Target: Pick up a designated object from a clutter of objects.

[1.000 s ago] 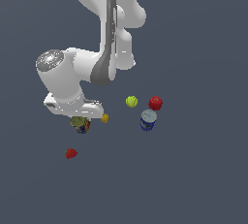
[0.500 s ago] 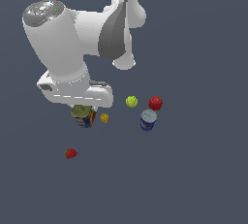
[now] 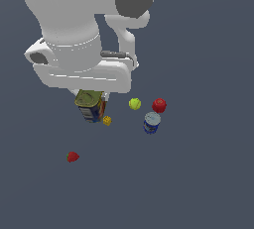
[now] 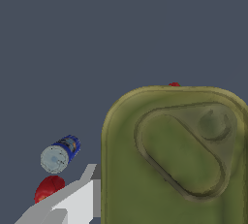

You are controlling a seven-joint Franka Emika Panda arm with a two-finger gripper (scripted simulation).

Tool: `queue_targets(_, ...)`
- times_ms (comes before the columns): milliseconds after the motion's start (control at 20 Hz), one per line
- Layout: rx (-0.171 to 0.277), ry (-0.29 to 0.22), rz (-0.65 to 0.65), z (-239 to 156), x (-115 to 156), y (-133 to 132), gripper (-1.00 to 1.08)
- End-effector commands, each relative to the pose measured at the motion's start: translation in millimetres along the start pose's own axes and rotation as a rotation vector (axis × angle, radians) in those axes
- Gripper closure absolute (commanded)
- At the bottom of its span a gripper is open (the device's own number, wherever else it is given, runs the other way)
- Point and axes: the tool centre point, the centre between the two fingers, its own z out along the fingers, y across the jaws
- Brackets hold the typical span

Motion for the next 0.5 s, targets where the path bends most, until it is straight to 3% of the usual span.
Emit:
queue_targets(0,0.000,0.003,0.001,-23,4,-9,1.08)
queue_targets(450,0.001,0.003,0.000,-67,15,-30,1.08)
